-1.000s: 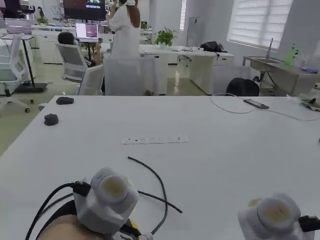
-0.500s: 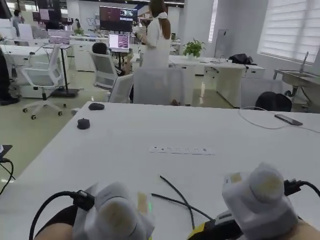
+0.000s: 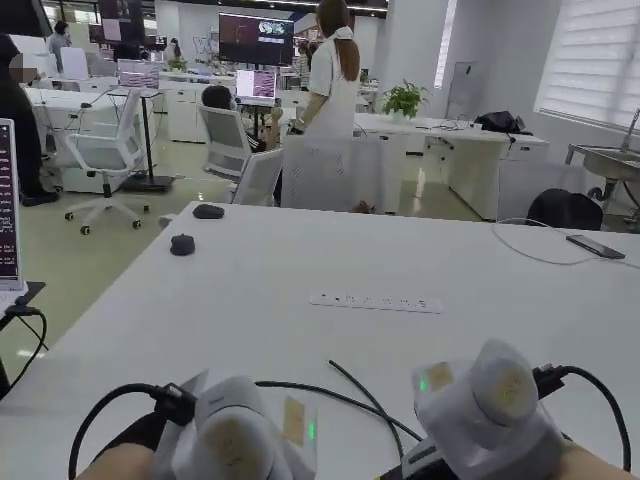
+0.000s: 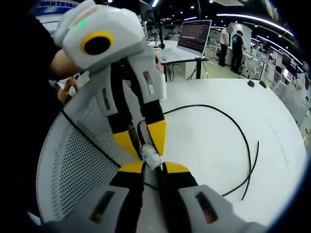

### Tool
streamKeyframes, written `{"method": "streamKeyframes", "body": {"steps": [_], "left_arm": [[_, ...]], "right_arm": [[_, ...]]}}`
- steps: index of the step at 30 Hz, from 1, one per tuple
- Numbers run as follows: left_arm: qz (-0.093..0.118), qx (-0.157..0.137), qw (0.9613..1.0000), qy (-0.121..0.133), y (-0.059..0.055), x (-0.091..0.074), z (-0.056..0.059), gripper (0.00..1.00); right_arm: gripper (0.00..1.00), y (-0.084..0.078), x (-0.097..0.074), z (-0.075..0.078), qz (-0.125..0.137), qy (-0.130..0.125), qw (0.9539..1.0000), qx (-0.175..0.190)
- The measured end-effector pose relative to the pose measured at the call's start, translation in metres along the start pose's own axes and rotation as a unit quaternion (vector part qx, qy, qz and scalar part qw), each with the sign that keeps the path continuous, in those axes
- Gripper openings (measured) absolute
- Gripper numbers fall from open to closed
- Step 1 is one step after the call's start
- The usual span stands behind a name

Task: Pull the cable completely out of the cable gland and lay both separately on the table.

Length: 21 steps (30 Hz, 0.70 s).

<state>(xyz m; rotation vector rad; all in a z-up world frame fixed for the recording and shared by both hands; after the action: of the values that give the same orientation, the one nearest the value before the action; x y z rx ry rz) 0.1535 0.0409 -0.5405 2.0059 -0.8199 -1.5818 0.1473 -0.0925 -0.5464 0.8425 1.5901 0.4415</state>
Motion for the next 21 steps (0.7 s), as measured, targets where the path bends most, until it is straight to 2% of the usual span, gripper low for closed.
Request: {"method": "streamKeyframes", "body": {"steps": [2, 5, 8, 11, 12, 13, 16, 17, 19, 21], "left_arm": [[-0.004, -0.03, 0.9995, 0.006, -0.004, 0.004, -0.001, 0.17], [-0.001, -0.051, 0.9982, 0.033, -0.007, 0.007, -0.002, 0.17], [0.003, -0.06, 0.9973, 0.042, -0.009, 0.01, -0.002, 0.18], [0.003, -0.055, 0.9972, 0.052, -0.01, 0.013, 0.001, 0.2], [0.001, -0.052, 0.9974, 0.05, -0.01, 0.013, 0.002, 0.17], [0.0, -0.05, 0.9975, 0.05, -0.011, 0.014, 0.004, 0.17], [-0.001, -0.034, 0.9982, 0.049, -0.012, 0.017, 0.008, 0.16], [-0.002, -0.029, 0.9984, 0.049, -0.012, 0.018, 0.01, 0.16], [-0.01, 0.006, 0.9986, 0.052, -0.012, 0.02, 0.013, 0.16], [-0.015, 0.014, 0.9982, 0.056, -0.012, 0.021, 0.016, 0.16]], "right_arm": [[0.12, -0.003, 0.0, 0.001, 0.006, -0.015, 0.9997, 0.016], [0.11, -0.008, 0.001, 0.002, 0.019, -0.04, 0.9974, 0.056], [0.11, -0.01, 0.001, 0.001, 0.032, -0.047, 0.9952, 0.079], [0.11, -0.01, 0.003, 0.0, 0.035, -0.048, 0.9935, 0.098], [0.11, -0.01, 0.004, 0.0, 0.034, -0.051, 0.9929, 0.102], [0.11, -0.01, 0.004, 0.0, 0.032, -0.051, 0.9929, 0.102], [0.12, -0.013, 0.007, -0.001, 0.009, -0.036, 0.9982, 0.048], [0.12, -0.013, 0.007, -0.001, 0.003, -0.032, 0.9986, 0.042], [0.18, -0.009, 0.007, 0.0, 0.002, -0.028, 0.9986, 0.044], [0.26, -0.006, 0.007, 0.003, -0.005, -0.033, 0.999, 0.03]]}}
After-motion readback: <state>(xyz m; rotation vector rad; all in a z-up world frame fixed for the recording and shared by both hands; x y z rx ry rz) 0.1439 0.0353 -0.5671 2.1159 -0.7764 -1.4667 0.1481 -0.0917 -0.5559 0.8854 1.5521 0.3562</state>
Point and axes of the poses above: the centre of the closed fingertips' face, and the gripper's own axes: x roughly forward along the fingers, z roughly to its right, y roughly out of its top, the point moved 10 cm from there along -x, roughly backward along the fingers, and after that the axes turned 7 degrees about y, right-handed, at the moved point
